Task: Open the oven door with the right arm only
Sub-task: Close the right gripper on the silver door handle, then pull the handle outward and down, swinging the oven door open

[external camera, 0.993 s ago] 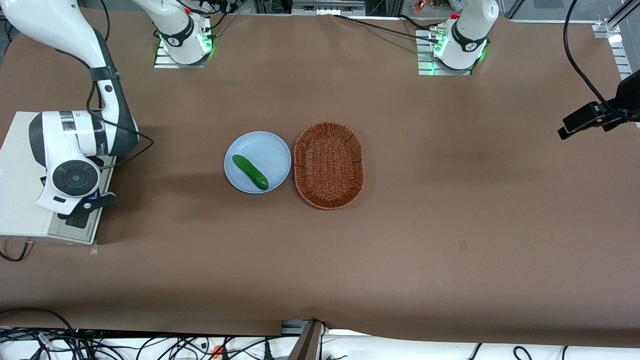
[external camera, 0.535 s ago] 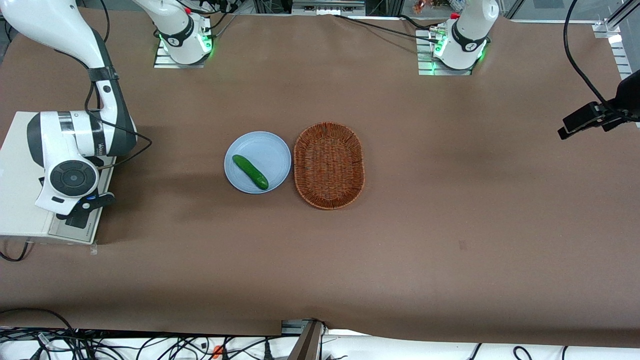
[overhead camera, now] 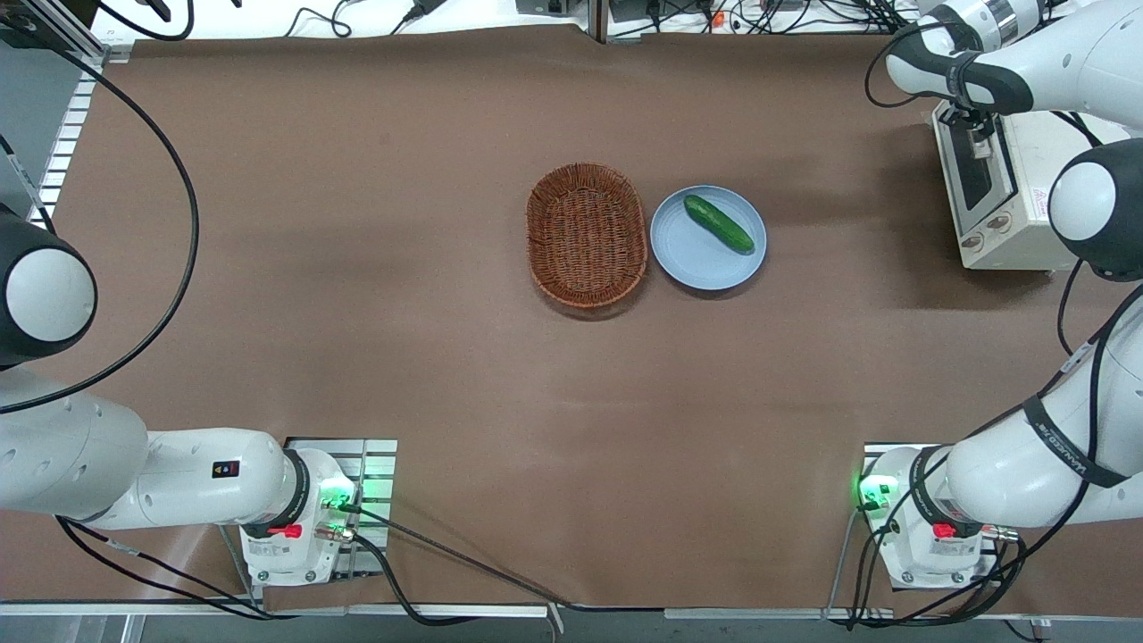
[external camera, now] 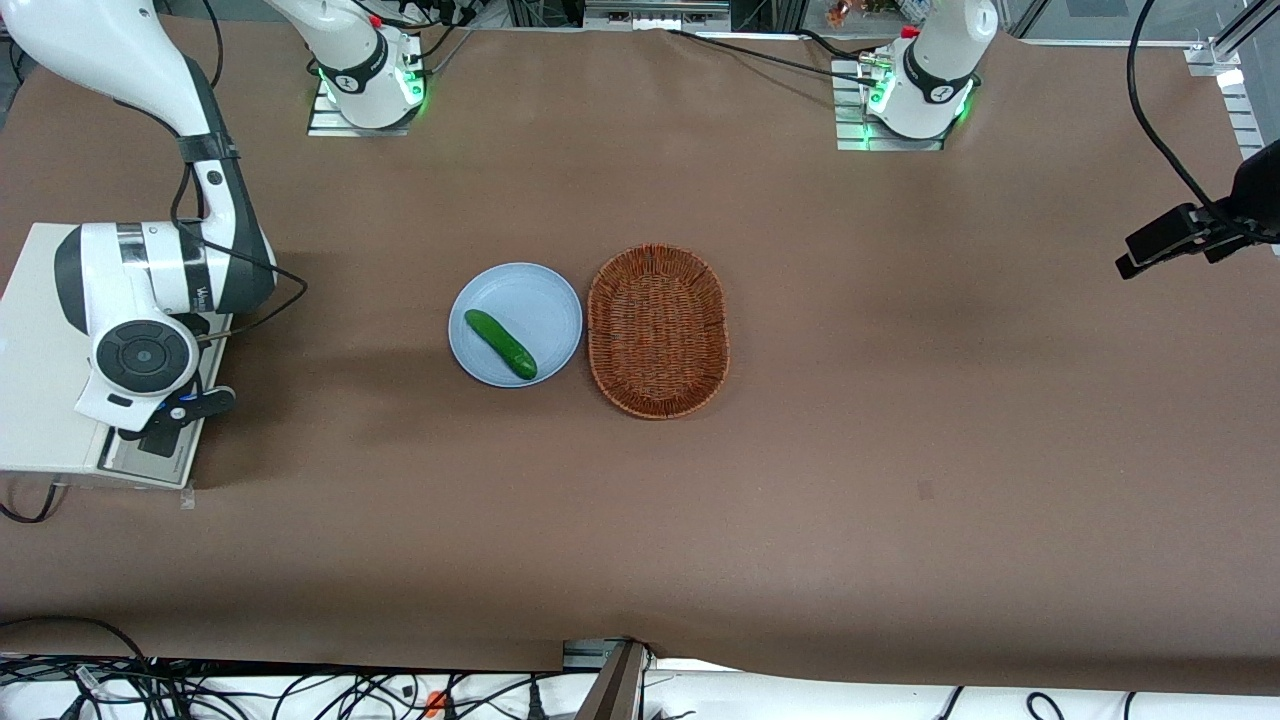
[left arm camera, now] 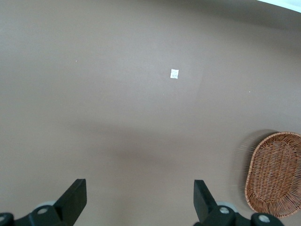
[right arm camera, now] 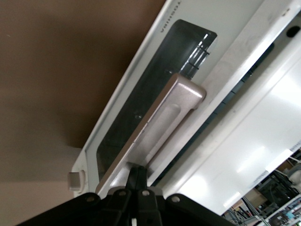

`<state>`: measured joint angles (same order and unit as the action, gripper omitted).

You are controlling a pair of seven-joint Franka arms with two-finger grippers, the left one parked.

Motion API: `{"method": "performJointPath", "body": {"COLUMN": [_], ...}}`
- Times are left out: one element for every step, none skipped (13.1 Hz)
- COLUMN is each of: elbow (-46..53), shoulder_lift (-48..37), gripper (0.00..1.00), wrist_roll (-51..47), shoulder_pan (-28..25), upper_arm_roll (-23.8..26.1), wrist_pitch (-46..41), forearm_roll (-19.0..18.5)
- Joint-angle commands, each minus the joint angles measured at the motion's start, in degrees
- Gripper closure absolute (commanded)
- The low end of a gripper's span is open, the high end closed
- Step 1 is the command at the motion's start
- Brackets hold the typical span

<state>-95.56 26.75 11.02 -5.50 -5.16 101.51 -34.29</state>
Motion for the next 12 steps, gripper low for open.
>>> {"method": "performJointPath", "body": {"elbow": [0.8,0.8,0.8,0.8,0.8,0.8,0.8,0.8,0.7,0.8,0.8,0.7], "shoulder_lift": [4.5,4.9,5.2,5.7,6.1,6.3,6.8,7.1,7.5,8.0,8.2,8.8], "gripper": [1.00,1.00,1.00,1.00,1.00,1.00,1.00,1.00,1.00,1.00,1.00,1.00], "wrist_roll": [-0.4,-0.5,-0.5,-0.5,-0.5,-0.5,-0.5,-0.5,-0.4,-0.4,-0.5,-0.5], "shoulder_pan": [1.0,0.9,1.0,1.0,1.1,1.1,1.2,1.3,1.6,2.1,2.2,2.2], "upper_arm_roll": [0.3,0.3,0.3,0.3,0.3,0.3,0.3,0.3,0.3,0.3,0.3,0.3], "wrist_pitch": [4.5,5.3,6.0,6.4,6.9,7.6,8.1,8.7,9.2,9.8,10.4,10.8], "forearm_roll": [4.0,4.9,5.5,5.9,6.7,7.0,7.0,7.1,7.1,7.1,7.2,7.7]}}
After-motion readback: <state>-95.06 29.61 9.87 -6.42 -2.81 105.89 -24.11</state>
